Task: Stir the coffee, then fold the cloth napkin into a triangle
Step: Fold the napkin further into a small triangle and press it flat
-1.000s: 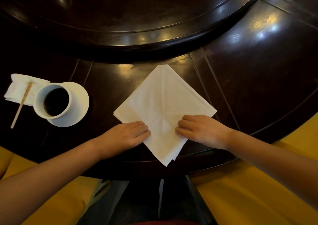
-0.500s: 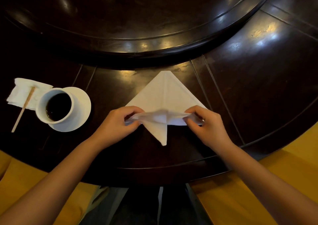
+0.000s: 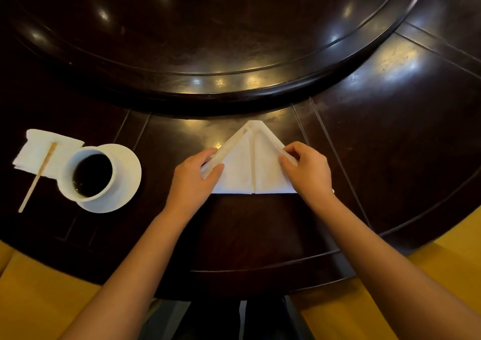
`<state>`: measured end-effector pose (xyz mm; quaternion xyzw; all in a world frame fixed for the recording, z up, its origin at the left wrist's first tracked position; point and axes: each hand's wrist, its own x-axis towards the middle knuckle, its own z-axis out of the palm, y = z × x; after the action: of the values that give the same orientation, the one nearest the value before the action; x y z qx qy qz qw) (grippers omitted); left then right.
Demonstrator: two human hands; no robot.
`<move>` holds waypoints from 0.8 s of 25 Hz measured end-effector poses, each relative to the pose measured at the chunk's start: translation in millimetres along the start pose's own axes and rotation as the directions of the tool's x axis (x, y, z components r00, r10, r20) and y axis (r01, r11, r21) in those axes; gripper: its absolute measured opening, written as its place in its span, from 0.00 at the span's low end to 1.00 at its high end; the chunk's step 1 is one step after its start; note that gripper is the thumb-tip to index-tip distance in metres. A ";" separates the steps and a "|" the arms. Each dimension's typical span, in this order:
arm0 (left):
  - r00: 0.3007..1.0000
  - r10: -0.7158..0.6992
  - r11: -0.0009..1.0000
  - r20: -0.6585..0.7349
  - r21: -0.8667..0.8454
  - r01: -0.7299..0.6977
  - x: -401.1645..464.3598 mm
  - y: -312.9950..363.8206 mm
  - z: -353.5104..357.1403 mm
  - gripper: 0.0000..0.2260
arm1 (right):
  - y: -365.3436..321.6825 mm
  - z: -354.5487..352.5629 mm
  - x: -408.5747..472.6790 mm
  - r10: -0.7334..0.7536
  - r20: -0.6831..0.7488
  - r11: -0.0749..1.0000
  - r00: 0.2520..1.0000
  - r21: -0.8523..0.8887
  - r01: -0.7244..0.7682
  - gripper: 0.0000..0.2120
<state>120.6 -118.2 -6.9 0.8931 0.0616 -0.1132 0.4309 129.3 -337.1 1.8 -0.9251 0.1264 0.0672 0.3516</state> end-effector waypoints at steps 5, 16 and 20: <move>0.981 0.070 0.995 -0.179 0.084 -0.056 8.3 -0.5 8.9 0.09 | 8.2 7.4 1.3 -0.101 -0.100 0.989 0.990 -0.120 0.089 0.06; 0.890 0.405 0.767 -0.211 0.608 -0.205 13.3 4.3 25.5 0.16 | 9.1 19.2 8.5 -0.200 -0.195 0.935 0.960 -0.331 0.127 0.07; 0.845 0.505 0.538 0.173 0.703 -0.466 16.9 20.9 46.8 0.24 | 4.4 28.4 -10.5 -0.396 -0.187 0.825 0.899 -0.501 0.259 0.20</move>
<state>134.3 -167.6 -23.6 0.9721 -0.2269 0.0183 0.0567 117.0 -319.4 -20.0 -0.9895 -0.0068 -0.0994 0.1044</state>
